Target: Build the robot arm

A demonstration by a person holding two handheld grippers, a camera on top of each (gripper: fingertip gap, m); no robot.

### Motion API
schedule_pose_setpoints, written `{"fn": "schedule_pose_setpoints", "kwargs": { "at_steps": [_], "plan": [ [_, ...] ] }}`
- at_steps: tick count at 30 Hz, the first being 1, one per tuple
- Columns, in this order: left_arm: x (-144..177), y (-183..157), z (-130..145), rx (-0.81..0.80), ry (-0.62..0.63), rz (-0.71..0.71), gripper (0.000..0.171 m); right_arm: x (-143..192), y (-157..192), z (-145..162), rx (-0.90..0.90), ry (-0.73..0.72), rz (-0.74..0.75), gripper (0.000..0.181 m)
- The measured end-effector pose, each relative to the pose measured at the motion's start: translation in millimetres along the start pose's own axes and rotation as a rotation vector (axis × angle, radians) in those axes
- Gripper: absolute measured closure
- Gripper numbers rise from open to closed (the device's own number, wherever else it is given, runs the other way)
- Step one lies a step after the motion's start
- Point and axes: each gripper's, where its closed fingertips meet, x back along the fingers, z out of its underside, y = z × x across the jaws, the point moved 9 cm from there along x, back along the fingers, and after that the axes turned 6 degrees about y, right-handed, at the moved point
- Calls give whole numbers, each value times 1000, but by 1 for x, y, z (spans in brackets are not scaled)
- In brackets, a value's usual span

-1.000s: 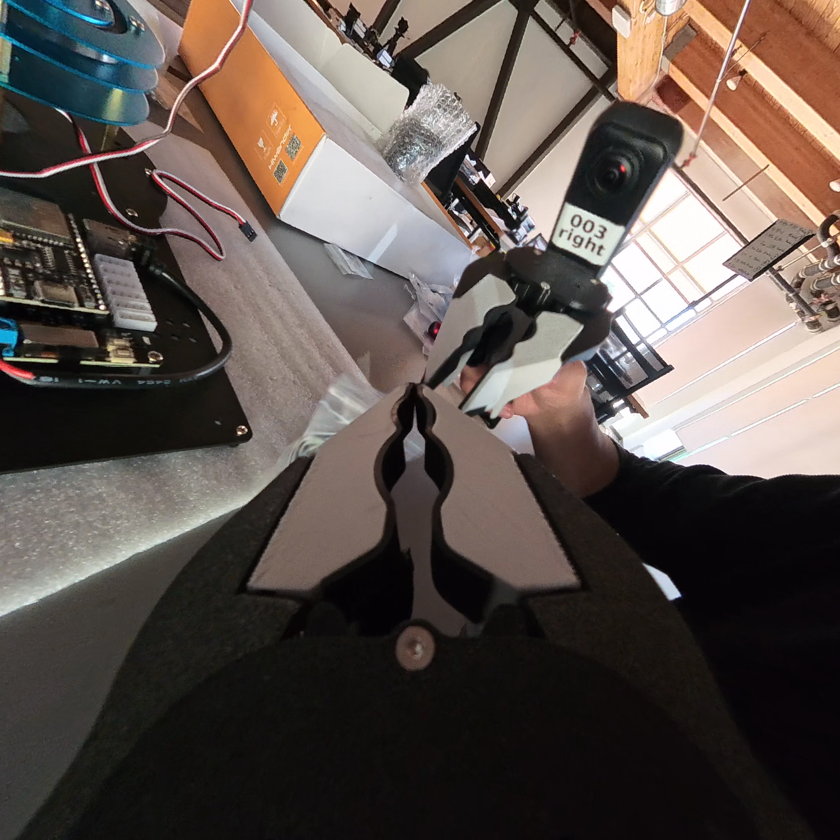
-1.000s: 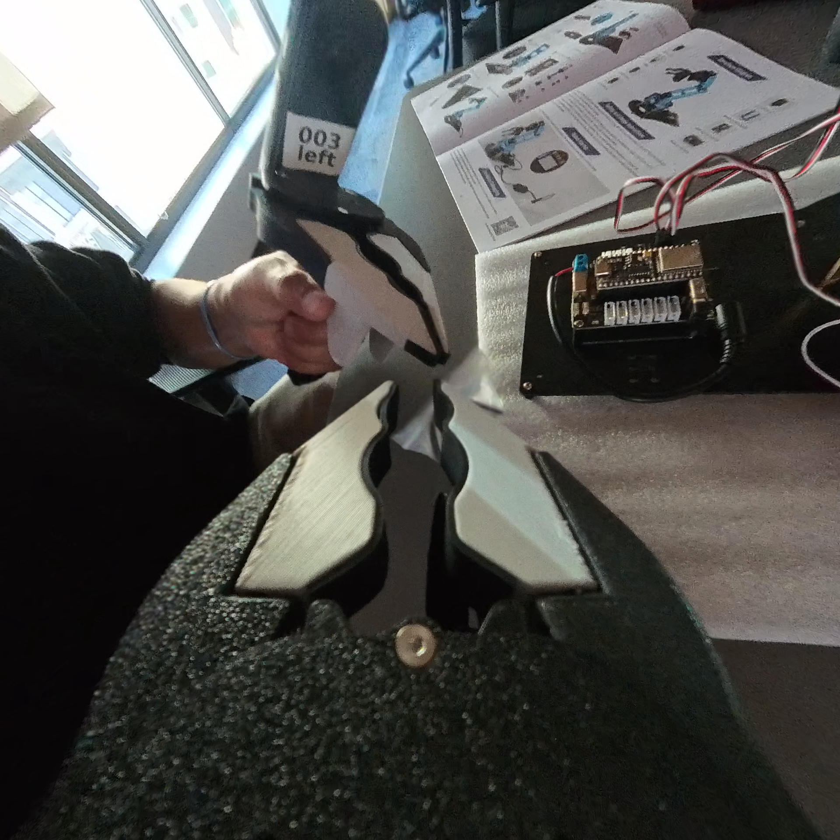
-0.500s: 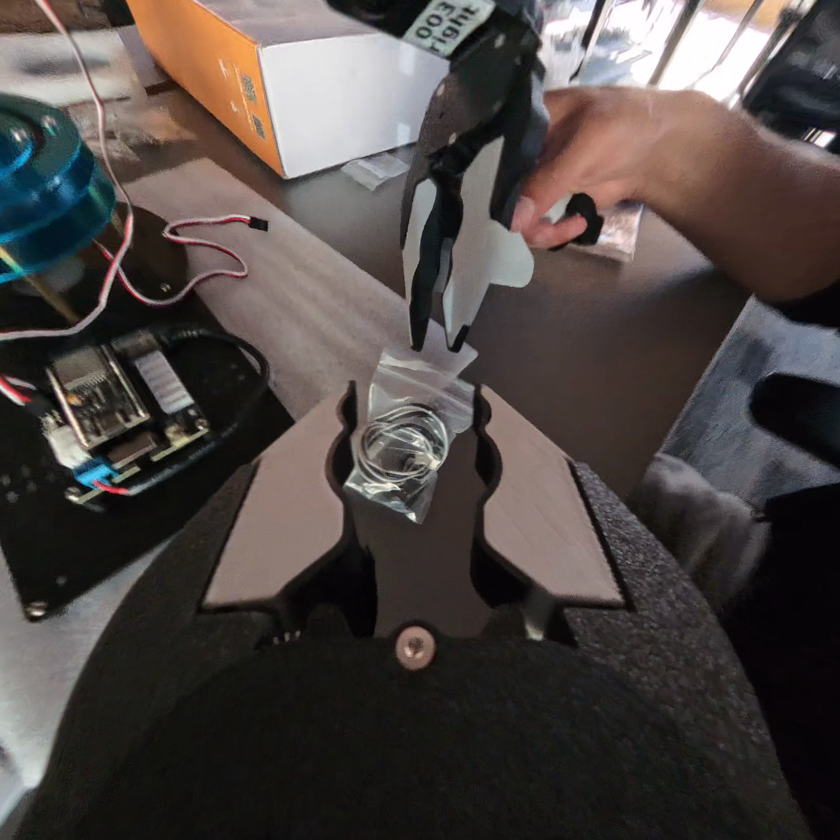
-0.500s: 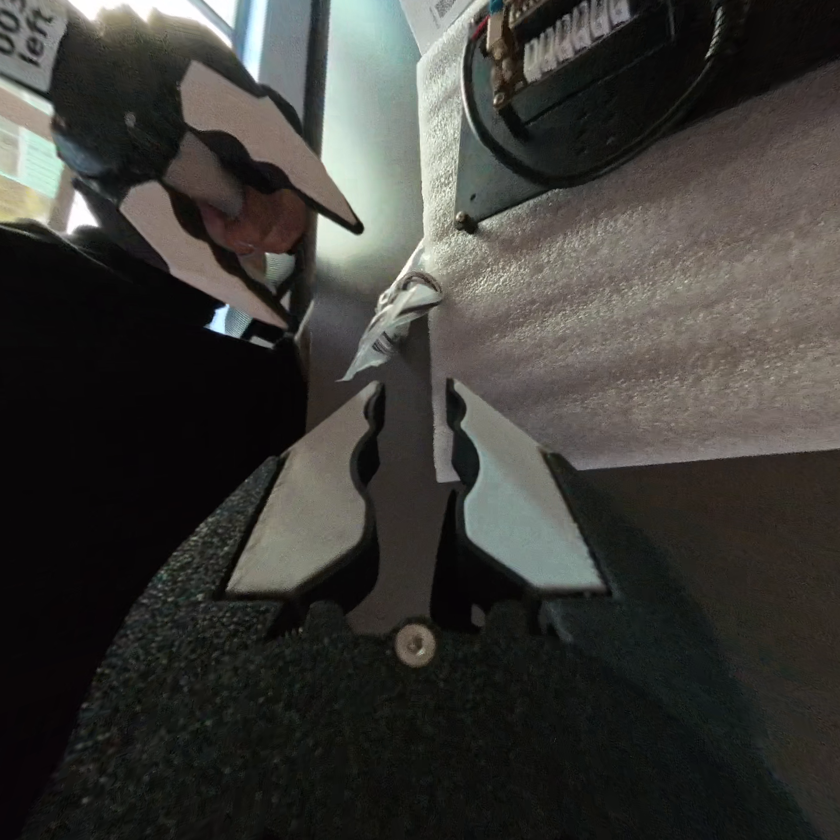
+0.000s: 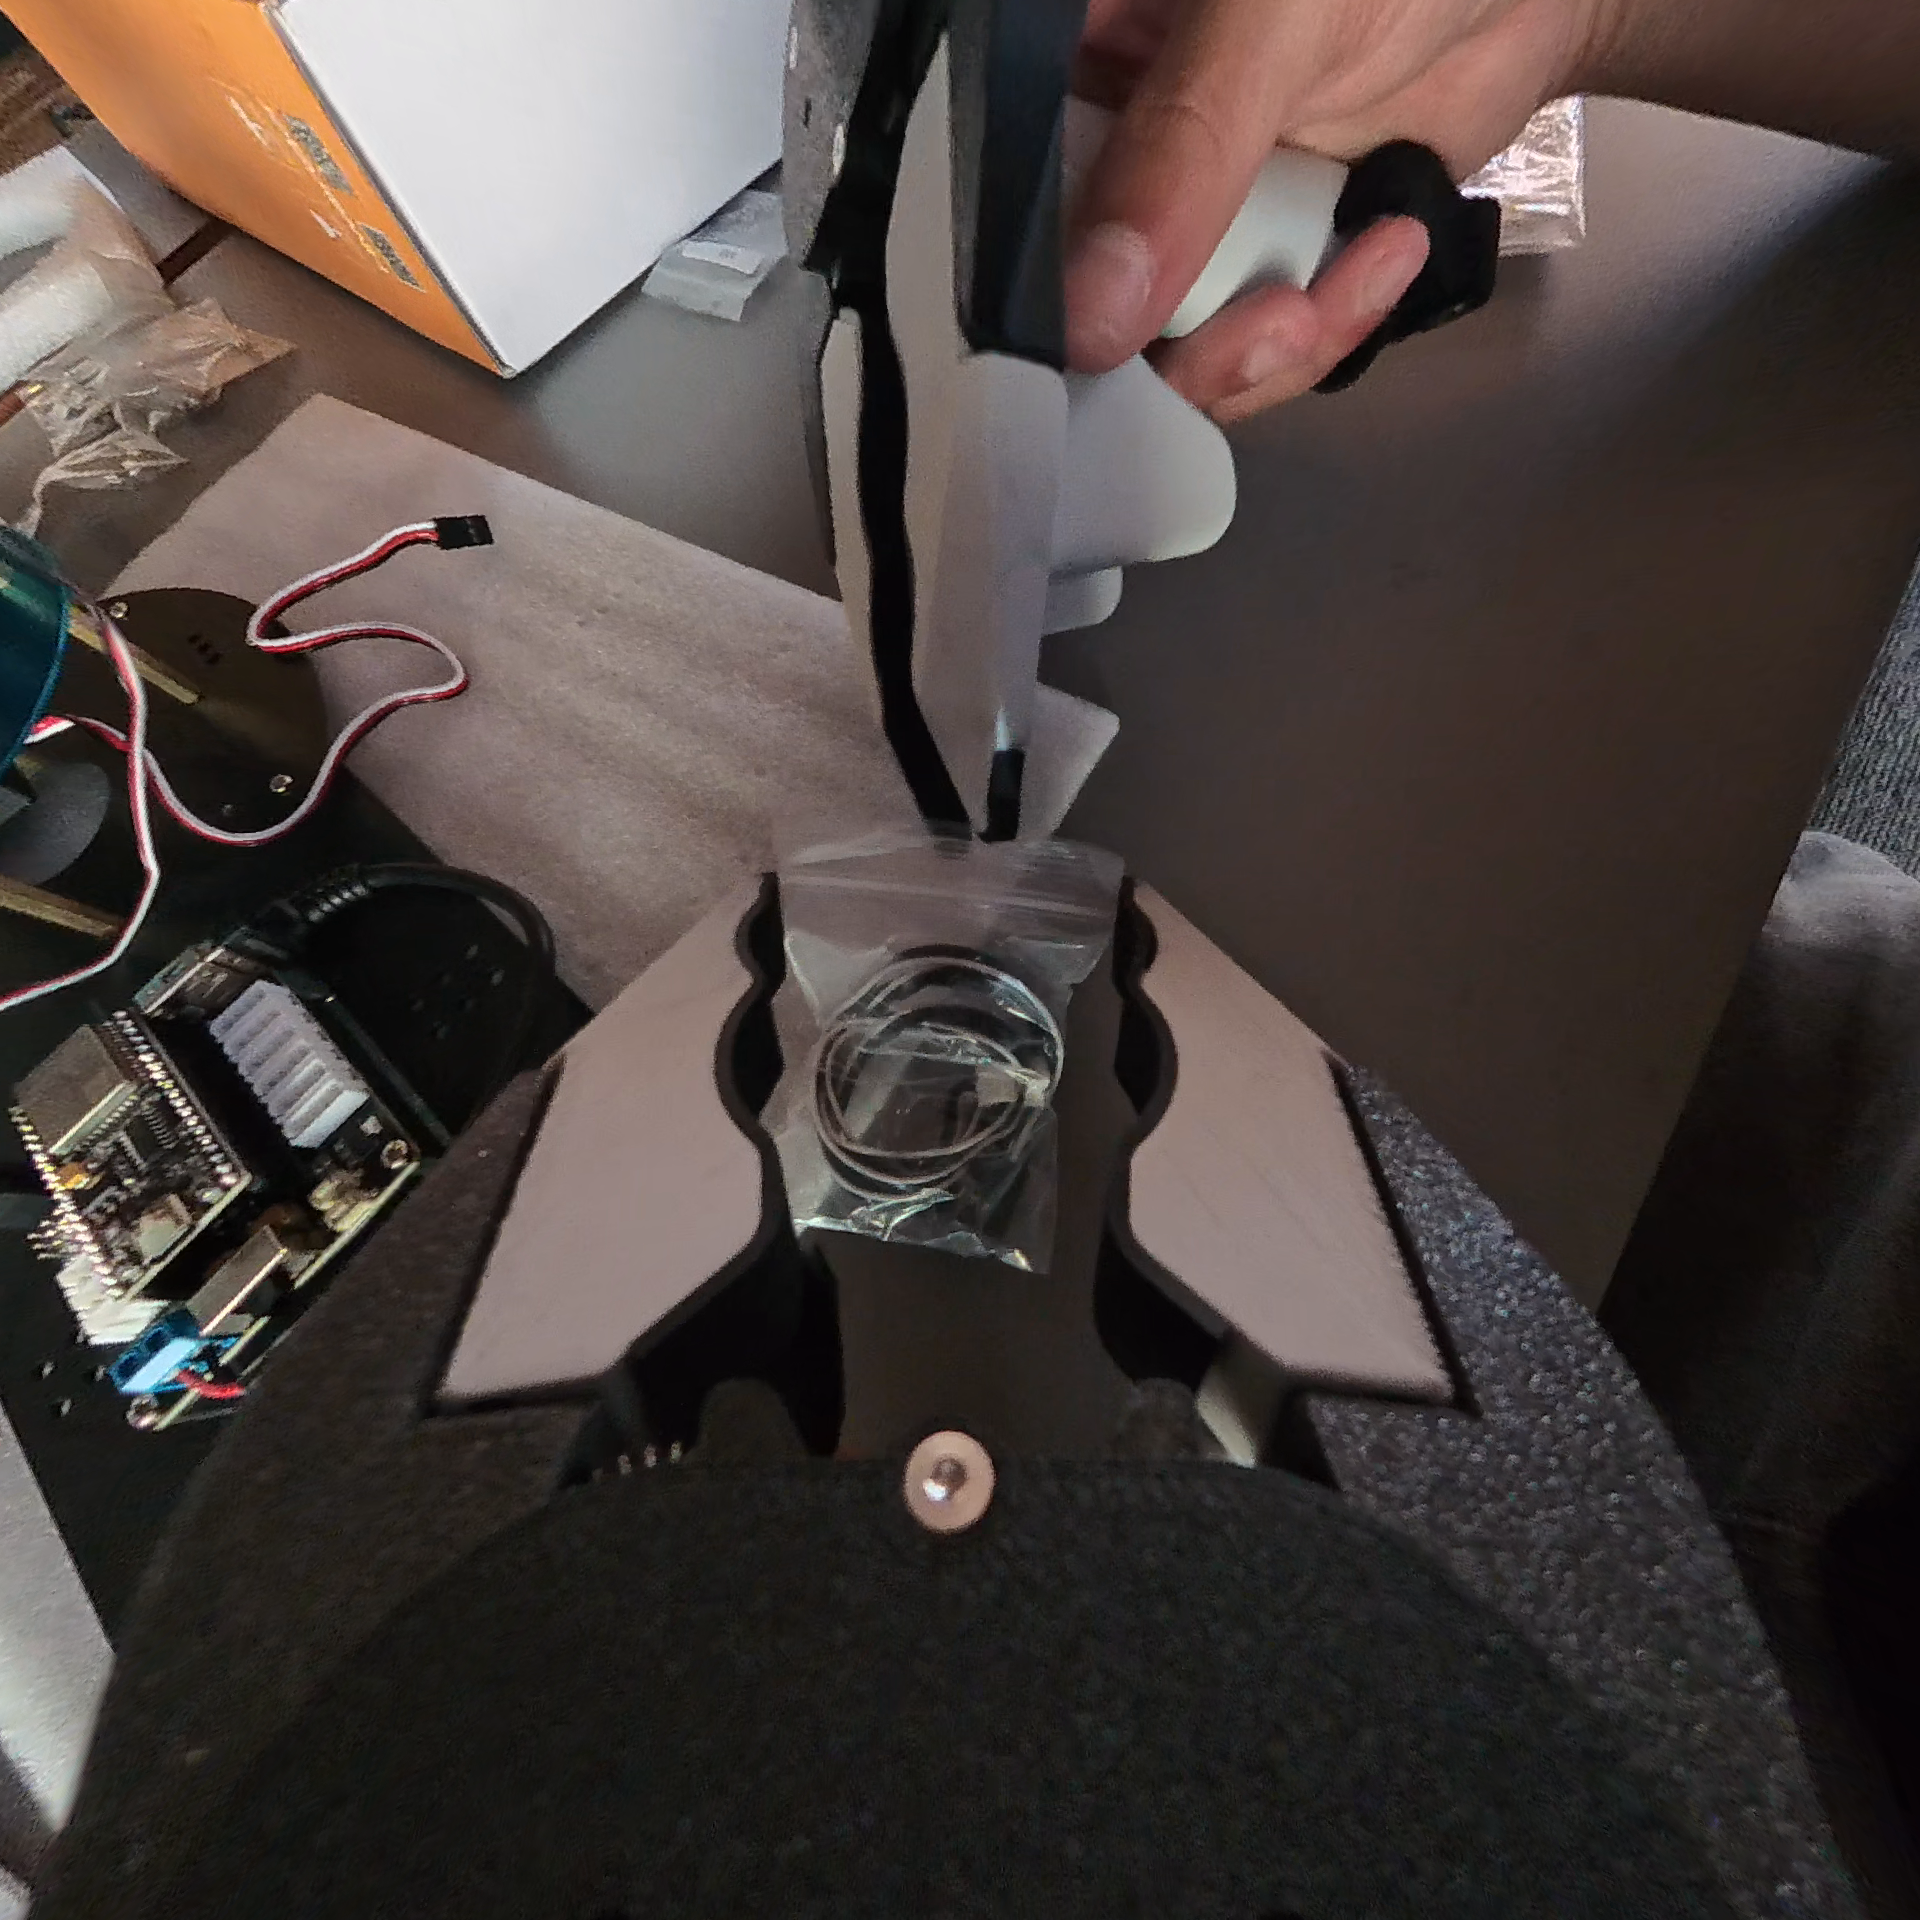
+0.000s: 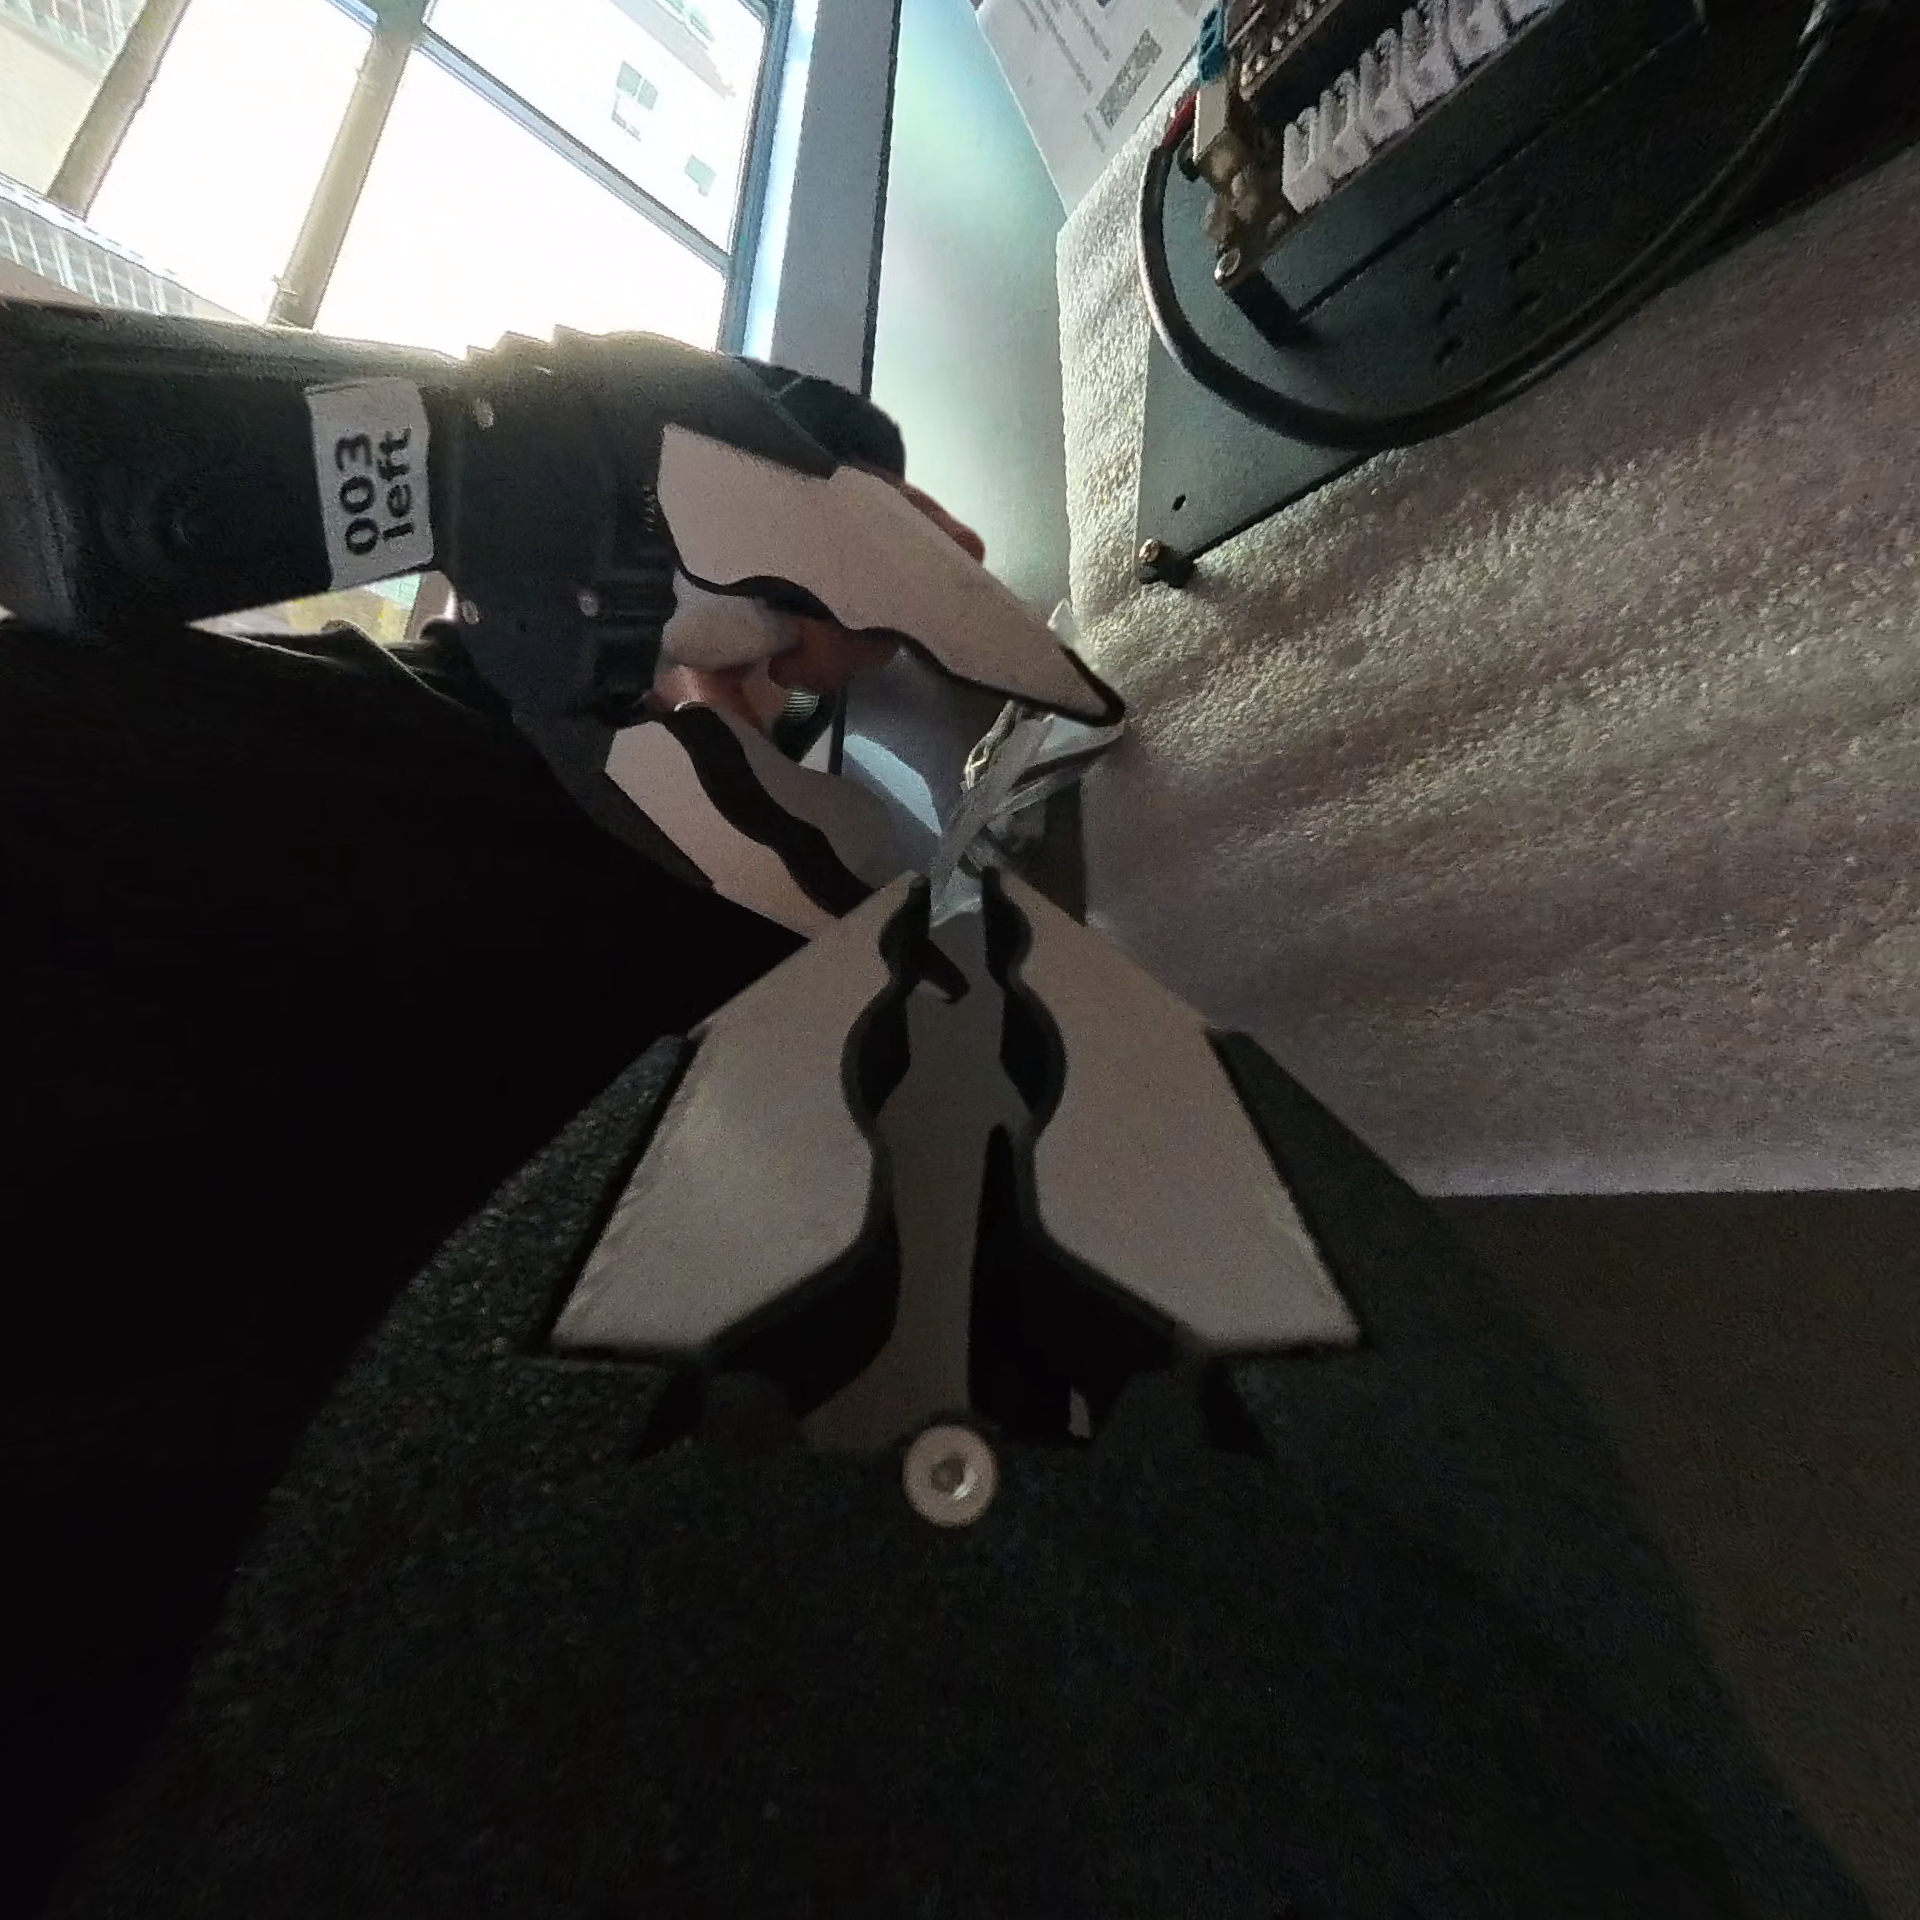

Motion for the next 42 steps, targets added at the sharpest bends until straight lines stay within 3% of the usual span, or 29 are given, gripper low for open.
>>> {"fn": "schedule_pose_setpoints", "kwargs": {
  "at_steps": [16, 25, 29, 32, 37, 39, 42],
  "plan": [
    [5, -3, -1, 1, -43, -25, 111, -4, -1, -2, -43, -49, -111, 173],
    [3, -2, -2, 25, -32, -47, 109, -2, 1, -3, -22, -60, -77, 181],
    [30, 1, -2, 204, -112, -104, 107, 6, 10, -8, 42, -119, 6, 181],
    [48, -11, -1, 437, -246, 37, 119, 7, 26, -12, 119, -148, 37, 181],
    [47, -14, -2, 569, -353, 183, 119, -7, 43, -11, 177, -147, -15, 181],
    [46, -11, 0, 610, -381, 218, 143, -11, 44, -11, 160, -163, -74, 181],
    [49, -8, 2, 634, -416, 238, 151, -15, 45, -11, 141, -168, -143, 181]
  ]
}}
